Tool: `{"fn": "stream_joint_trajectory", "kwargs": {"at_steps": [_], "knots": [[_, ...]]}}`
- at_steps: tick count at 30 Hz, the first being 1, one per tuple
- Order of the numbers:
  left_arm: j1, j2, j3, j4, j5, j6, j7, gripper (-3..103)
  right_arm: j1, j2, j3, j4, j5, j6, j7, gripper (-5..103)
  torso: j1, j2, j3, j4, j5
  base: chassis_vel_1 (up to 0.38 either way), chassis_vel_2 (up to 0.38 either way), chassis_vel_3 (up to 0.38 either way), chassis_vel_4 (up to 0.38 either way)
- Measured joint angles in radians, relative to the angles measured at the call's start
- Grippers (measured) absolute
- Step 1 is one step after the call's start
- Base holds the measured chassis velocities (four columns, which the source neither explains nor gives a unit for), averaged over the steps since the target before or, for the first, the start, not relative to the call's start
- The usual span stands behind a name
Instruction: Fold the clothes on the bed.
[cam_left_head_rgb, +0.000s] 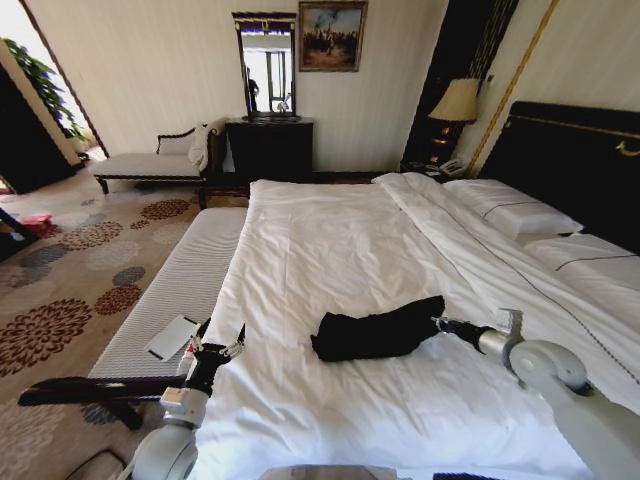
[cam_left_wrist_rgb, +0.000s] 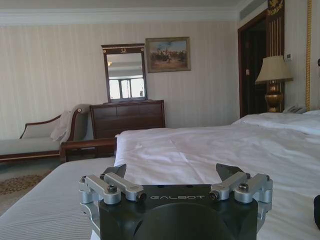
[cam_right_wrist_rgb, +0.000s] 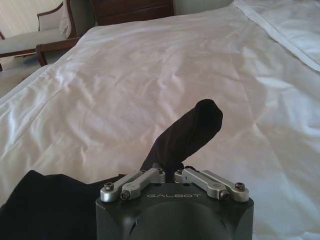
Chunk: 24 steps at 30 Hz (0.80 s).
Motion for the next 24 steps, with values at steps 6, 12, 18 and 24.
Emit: {"fn": "stream_joint_trajectory", "kwargs": {"at_steps": [6,12,18,24], "knots": [[0.000,0.000,0.000,0.000,0.000,0.000,0.000,100,0.017,-0.005,-0.038,0.098,0.040,-0.016,0.051,3,0.000,0.000,0.000,0.0001,-0.0001,0.000,0.000,0.000,0.000],[0.000,0.000,0.000,0.000,0.000,0.000,0.000,100,0.039,-0.003,-0.128,0.140,-0.020,-0.002,0.075,3,0.000,0.000,0.000,0.0001,0.0001,0.000,0.000,0.000,0.000],[0.000,0.000,0.000,0.000,0.000,0.000,0.000,100,0.041,0.013,-0.174,0.175,-0.013,0.014,0.072,3,0.000,0.000,0.000,0.0001,0.0000,0.000,0.000,0.000,0.000],[0.000,0.000,0.000,0.000,0.000,0.000,0.000,100,0.068,0.015,-0.237,0.205,-0.005,0.027,0.069,3,0.000,0.000,0.000,0.0001,0.0000,0.000,0.000,0.000,0.000]]}}
